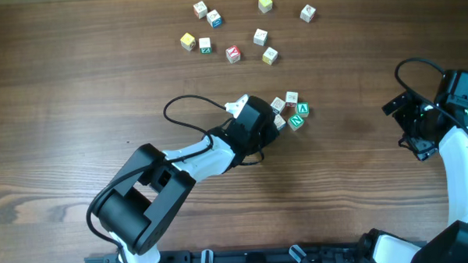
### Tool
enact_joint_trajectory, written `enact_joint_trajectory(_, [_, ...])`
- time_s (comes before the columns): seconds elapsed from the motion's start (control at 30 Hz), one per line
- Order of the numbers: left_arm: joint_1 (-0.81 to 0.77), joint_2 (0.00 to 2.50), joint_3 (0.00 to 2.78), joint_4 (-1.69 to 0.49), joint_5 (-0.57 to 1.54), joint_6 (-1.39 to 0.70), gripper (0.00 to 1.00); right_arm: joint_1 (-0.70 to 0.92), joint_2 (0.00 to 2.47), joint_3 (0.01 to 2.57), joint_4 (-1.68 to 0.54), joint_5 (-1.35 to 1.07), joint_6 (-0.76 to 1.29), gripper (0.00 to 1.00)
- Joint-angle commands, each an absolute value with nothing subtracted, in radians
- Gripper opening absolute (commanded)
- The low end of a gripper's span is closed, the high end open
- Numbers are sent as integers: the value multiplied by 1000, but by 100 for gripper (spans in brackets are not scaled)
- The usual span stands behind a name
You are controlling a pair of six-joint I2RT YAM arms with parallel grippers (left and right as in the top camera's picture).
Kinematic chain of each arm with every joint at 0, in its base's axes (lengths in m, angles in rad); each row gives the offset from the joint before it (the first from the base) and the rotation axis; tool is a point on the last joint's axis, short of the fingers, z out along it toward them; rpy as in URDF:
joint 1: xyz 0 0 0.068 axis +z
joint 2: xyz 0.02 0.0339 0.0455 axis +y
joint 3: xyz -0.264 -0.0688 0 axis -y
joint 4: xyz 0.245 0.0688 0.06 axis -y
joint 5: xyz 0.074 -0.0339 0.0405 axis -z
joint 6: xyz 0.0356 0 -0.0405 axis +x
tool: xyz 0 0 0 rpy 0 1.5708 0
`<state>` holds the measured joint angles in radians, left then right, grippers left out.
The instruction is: Form a circle
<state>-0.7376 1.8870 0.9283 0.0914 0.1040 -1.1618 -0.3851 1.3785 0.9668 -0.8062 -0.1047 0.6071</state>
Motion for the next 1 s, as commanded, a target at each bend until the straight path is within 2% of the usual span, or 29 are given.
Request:
enact_joint_trajectory(0.0, [-738,1900,929,95,116,-1168,4,-385,1384,987,-809,-115,606,100])
enact_joint_trajectory(0.97, [-738,1900,929,117,145,-1168,4,-385,1384,987,-809,-115,606,100])
